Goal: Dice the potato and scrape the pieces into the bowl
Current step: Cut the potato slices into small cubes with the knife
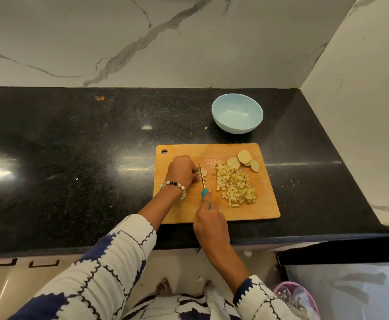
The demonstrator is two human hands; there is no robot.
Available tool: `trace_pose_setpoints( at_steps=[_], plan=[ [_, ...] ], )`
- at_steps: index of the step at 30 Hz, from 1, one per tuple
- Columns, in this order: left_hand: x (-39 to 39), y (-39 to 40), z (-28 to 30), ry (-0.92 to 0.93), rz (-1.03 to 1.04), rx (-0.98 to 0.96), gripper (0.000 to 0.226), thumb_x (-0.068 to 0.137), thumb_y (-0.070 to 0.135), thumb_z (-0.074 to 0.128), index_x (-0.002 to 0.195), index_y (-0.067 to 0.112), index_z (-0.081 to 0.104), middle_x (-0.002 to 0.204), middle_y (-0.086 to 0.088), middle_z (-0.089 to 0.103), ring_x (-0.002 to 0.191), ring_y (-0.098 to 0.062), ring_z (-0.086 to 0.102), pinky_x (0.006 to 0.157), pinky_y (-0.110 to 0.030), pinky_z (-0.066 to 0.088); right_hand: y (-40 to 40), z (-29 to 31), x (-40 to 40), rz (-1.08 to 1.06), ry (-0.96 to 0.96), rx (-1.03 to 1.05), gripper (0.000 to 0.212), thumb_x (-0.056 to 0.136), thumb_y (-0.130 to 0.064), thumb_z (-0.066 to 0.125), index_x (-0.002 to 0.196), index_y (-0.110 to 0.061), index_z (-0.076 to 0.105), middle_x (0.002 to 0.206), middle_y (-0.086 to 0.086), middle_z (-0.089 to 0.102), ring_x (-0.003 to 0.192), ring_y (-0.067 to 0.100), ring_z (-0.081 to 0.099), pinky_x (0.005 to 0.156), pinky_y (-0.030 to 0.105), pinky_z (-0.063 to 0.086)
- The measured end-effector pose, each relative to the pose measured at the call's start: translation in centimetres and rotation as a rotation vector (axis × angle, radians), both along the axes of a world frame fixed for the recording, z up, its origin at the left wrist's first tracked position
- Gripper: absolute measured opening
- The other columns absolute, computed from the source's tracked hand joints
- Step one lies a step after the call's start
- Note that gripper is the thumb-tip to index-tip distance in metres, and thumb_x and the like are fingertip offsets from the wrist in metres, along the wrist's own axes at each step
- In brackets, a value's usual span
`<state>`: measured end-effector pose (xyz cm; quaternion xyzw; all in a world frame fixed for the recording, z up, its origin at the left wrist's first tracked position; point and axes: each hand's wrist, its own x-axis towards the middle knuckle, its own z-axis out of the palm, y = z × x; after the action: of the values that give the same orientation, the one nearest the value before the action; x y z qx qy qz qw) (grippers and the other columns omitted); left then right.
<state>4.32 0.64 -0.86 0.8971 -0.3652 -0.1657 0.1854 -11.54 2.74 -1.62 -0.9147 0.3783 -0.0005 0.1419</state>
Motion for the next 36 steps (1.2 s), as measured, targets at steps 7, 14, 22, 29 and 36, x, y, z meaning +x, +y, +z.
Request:
trace_pose_setpoints(
  at_steps=[7, 14, 22, 29, 36],
  plan=[
    [-0.4, 0.1, -0.5, -0.061, 0.006, 0.010, 0.019, 0.088, 0.023, 0.063, 0.093, 0.005, 0.063, 0.082, -0.004, 0.061, 0.070, -0.010, 0.047, 0.061, -0.021, 0.034, 2.1, -0.7, -4.3, 0.062, -0.021, -0.071, 0.077, 0.051, -0.010, 0.089, 0.119, 0.009, 0.059, 0.061, 0.008, 0.055, 0.029, 0.012, 0.039, 0.038, 0.016, 0.015],
    [-0.7, 0.6, -0.5, -0.104, -0.039, -0.006, 0.017, 0.087, 0.021, 0.063, 0.097, 0.007, 0.068, 0.092, -0.004, 0.063, 0.085, -0.015, 0.060, 0.062, -0.018, 0.033, 0.6, -0.2, -2.2, -0.017, -0.068, -0.104, 0.073, 0.056, -0.004, 0.083, 0.121, 0.012, 0.055, 0.070, 0.016, 0.062, 0.031, 0.013, 0.038, 0.038, 0.017, 0.018],
    [-0.5, 1.1, -1.2, -0.157, -0.059, 0.006, 0.029, 0.095, 0.023, 0.051, 0.120, 0.014, 0.061, 0.111, -0.009, 0.054, 0.100, -0.022, 0.054, 0.072, -0.021, 0.037, 0.1, -0.4, -1.9, -0.063, -0.334, -0.004, 0.050, 0.095, -0.021, 0.040, 0.137, 0.006, 0.040, 0.093, 0.021, 0.063, 0.054, 0.013, 0.044, 0.044, 0.013, 0.024],
    [-0.6, 1.1, -1.7, -0.193, -0.034, -0.024, 0.026, 0.093, 0.026, 0.055, 0.113, 0.015, 0.068, 0.109, -0.006, 0.057, 0.098, -0.020, 0.056, 0.072, -0.020, 0.037, -0.3, -1.2, -0.9, -0.026, -0.315, 0.066, 0.055, 0.099, -0.027, 0.024, 0.148, -0.002, 0.021, 0.102, 0.016, 0.060, 0.070, 0.014, 0.041, 0.059, 0.026, 0.031],
    [0.0, 1.0, -1.5, -0.162, -0.097, -0.038, 0.019, 0.086, 0.021, 0.064, 0.099, 0.011, 0.073, 0.097, -0.005, 0.056, 0.083, -0.018, 0.055, 0.063, -0.020, 0.034, -0.7, -0.4, 0.5, 0.022, -0.133, 0.077, 0.056, 0.100, -0.015, 0.026, 0.149, 0.000, 0.002, 0.107, 0.016, 0.055, 0.075, 0.023, 0.049, 0.061, 0.029, 0.031]
  ],
)
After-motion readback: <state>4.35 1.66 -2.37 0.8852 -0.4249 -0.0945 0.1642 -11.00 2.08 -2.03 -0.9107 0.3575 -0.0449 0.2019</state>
